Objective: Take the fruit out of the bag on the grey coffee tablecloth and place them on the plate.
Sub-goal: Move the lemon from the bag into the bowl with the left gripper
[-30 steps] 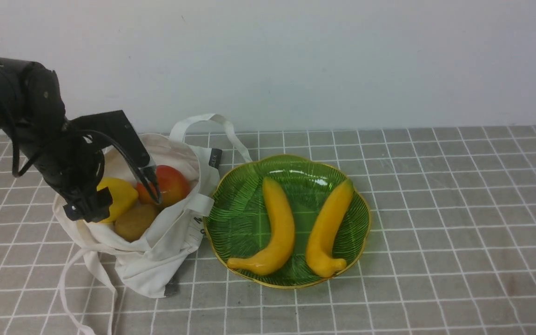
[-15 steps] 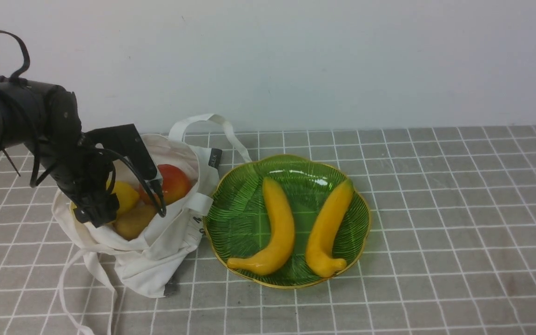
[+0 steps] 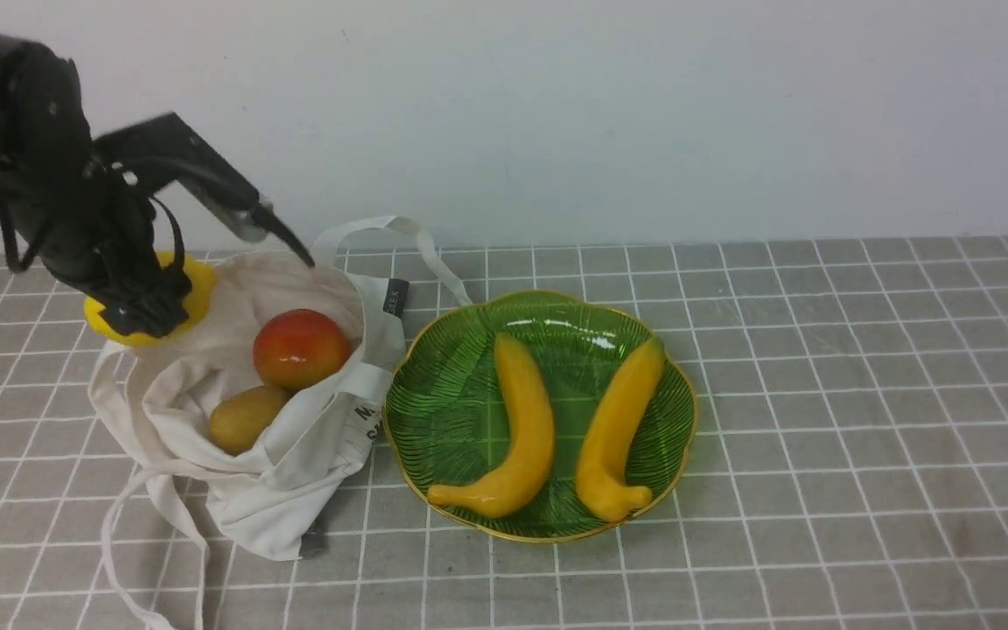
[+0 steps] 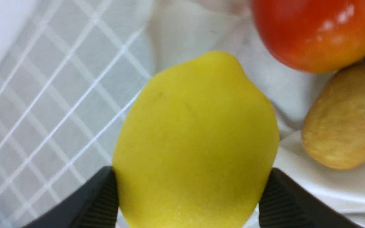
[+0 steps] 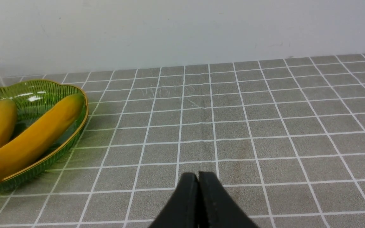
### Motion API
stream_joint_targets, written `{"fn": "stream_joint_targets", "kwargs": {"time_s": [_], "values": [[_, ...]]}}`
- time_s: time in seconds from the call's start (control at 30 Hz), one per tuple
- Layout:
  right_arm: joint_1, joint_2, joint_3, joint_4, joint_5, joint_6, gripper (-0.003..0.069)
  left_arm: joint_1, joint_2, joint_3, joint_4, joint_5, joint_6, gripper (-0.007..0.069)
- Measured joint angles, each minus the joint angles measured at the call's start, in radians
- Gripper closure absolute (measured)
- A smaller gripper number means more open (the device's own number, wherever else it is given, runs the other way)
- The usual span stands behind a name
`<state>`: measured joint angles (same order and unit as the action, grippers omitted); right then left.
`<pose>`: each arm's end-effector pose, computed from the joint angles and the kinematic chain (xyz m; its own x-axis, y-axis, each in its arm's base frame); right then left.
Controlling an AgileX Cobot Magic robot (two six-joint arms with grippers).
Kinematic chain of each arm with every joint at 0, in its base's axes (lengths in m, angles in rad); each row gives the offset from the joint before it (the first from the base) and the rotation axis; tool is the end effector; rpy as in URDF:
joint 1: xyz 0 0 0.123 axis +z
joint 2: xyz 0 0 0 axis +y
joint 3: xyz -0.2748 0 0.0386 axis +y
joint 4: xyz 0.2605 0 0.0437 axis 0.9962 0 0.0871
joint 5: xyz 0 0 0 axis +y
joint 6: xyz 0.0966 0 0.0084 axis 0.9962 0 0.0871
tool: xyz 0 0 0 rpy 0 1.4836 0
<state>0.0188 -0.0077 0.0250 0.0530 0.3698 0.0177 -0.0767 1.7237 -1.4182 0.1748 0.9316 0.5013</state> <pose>0.0787 0.0033 0.1700 -0.2967 0.0615 -0.9530 -0.0172 0.9974 0.0697 0.3813 -0.0157 0.2647 -0.7351 0.6224 -0.2689 0.5317 0.7753 0.3410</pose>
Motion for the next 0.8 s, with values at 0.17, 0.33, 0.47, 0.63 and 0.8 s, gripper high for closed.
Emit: {"fn": "stream_joint_targets", "kwargs": {"time_s": [0.17, 0.33, 0.47, 0.63, 0.8], "values": [[0.0, 0.0, 0.0, 0.0, 0.0, 0.0, 0.0673, -0.056, -0.075, -0.037, -0.26, 0.134, -0.18, 0.0118], [0.0, 0.0, 0.0, 0.0, 0.0, 0.0, 0.0673, -0.14, -0.043, -0.038, -0.51, 0.122, -0.228, 0.0118], [0.0, 0.0, 0.0, 0.0, 0.0, 0.0, 0.0673, -0.228, 0.027, -0.039, -0.572, 0.045, -0.23, 0.0118], [0.0, 0.0, 0.0, 0.0, 0.0, 0.0, 0.0673, -0.316, 0.133, -0.039, -0.586, -0.102, -0.231, 0.0118], [0.0, 0.0, 0.0, 0.0, 0.0, 0.0, 0.0673, -0.345, 0.184, -0.039, -0.59, -0.178, -0.231, 0.0106]]}}
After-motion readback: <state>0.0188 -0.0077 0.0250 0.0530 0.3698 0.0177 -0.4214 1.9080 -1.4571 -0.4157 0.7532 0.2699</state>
